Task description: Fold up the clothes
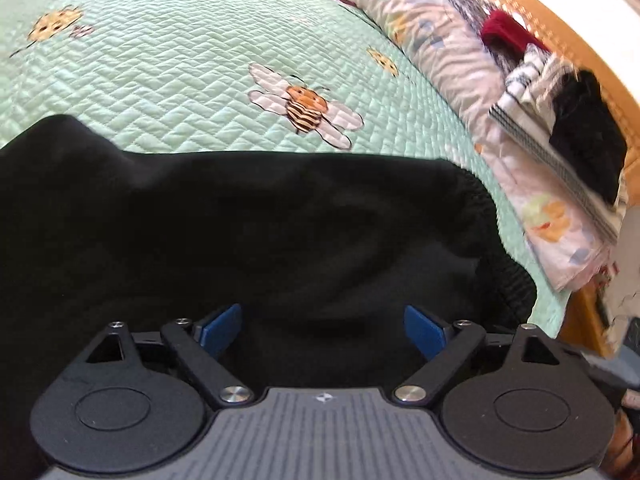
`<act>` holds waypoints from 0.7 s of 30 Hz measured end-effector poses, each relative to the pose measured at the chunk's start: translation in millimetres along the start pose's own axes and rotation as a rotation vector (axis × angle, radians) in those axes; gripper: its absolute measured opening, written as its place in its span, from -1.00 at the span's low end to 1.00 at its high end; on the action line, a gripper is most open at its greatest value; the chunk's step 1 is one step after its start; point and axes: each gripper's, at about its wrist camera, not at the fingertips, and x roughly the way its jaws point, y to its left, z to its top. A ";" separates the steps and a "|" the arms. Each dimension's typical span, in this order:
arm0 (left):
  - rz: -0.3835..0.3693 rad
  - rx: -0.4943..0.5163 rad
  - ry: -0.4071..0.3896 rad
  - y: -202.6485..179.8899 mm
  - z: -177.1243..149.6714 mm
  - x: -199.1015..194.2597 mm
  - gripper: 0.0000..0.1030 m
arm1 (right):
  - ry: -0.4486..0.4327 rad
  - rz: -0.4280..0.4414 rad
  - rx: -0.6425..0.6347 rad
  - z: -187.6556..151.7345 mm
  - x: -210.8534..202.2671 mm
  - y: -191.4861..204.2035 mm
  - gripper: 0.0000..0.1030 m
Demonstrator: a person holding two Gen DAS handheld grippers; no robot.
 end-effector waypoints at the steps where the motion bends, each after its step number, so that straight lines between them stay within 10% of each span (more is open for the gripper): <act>1: -0.007 -0.006 -0.008 2.1 -0.7 -3.4 0.75 | -0.004 -0.016 -0.026 -1.4 -5.0 9.8 -0.91; 5: -0.051 0.005 -0.043 -2.0 -5.3 -21.5 0.75 | -0.095 -0.009 -0.028 8.5 -32.4 20.9 -0.57; 9: -0.135 0.060 -0.027 -26.2 -18.7 -29.5 0.77 | -0.226 0.060 0.174 30.3 -56.2 -21.6 0.21; 13: -0.215 0.140 0.045 -61.4 -36.5 -11.5 0.78 | -0.179 0.219 0.298 25.7 -41.2 -48.7 0.19; 21: -0.138 0.120 0.123 -58.3 -38.0 29.6 0.77 | -0.134 0.109 0.367 -2.8 -13.6 -63.4 -0.18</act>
